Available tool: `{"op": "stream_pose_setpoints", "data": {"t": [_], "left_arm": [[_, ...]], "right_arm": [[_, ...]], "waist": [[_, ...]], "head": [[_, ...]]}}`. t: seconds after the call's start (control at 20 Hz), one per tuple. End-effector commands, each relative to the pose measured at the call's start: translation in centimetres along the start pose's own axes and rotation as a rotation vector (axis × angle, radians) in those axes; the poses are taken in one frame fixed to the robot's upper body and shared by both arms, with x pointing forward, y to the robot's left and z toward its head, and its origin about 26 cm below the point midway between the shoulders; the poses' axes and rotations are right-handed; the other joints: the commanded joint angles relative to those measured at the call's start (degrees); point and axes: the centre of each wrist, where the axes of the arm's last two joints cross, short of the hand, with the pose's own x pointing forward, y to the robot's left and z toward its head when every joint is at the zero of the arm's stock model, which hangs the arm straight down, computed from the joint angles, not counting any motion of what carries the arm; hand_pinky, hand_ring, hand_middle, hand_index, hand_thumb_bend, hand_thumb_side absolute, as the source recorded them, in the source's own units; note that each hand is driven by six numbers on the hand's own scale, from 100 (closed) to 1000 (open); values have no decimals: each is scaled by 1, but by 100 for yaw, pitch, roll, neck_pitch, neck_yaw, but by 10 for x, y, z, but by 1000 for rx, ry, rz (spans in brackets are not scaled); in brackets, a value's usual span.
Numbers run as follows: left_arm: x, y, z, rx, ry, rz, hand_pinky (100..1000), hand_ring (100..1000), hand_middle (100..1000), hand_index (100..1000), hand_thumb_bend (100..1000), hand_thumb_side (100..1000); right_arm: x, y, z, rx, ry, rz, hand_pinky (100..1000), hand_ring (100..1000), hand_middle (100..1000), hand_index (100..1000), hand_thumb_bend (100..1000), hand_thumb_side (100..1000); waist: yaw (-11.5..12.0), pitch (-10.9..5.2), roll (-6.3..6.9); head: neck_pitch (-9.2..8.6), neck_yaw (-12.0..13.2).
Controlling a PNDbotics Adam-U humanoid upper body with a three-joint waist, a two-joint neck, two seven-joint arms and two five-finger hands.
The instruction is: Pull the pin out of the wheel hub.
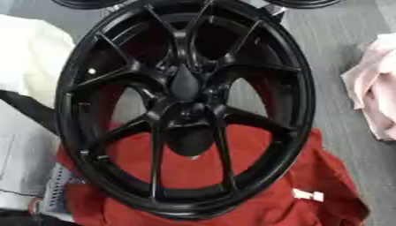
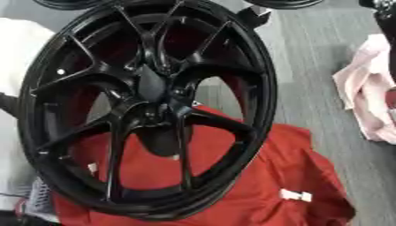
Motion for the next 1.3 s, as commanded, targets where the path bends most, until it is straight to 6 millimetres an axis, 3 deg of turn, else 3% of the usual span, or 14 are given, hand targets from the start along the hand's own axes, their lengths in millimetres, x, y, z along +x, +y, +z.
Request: {"op": "stream_pose_setpoints", "data": {"t": [0.05,0.35,0.45,0.55,0.6,0.65,0.7,0.75,1.3], "left_arm": [[-20,17,18,65,102,-29,654,426,267,348,100,186],[-57,-21,25,13,245,-28,699,496,370,454,100,153],[-65,-33,26,-18,267,-23,770,623,558,678,100,137],[-70,-41,27,-75,277,-8,834,759,732,839,100,238],[-72,-45,28,-107,280,-5,879,829,815,901,118,381],[-74,-47,29,-135,280,-4,904,856,847,929,238,548],[-75,-50,29,-156,277,-6,915,869,859,943,353,665],[-76,-51,29,-172,277,-9,918,873,860,947,379,690],[-77,-56,30,-169,253,21,892,845,827,921,234,709]], "right_arm": [[10,-5,-5,-7,-48,21,772,689,611,672,100,594],[11,-4,-6,-13,-55,9,772,689,611,672,100,597],[12,-4,-7,-13,-56,7,772,689,611,672,100,597],[12,-4,-7,-14,-58,4,772,688,611,672,100,597],[12,-4,-7,-14,-58,3,771,688,611,672,100,599],[12,-3,-7,-15,-58,1,771,688,611,672,100,601],[12,-3,-7,-14,-57,-1,771,688,611,672,100,602],[12,-3,-7,-13,-57,-2,771,688,611,672,100,602],[12,-3,-7,-13,-61,-2,772,689,612,672,100,599]], "waist": [[-13,-139,-5],[-59,-111,-38],[-68,-100,-51],[-72,-93,-59],[-72,-89,-60],[-71,-84,-62],[-70,-81,-63],[-68,-79,-64],[-61,-83,-55]], "head": [[-82,-1],[-151,14],[-172,8],[-176,7],[-181,10],[-186,7],[-190,3],[-192,1],[-192,-6]]}}
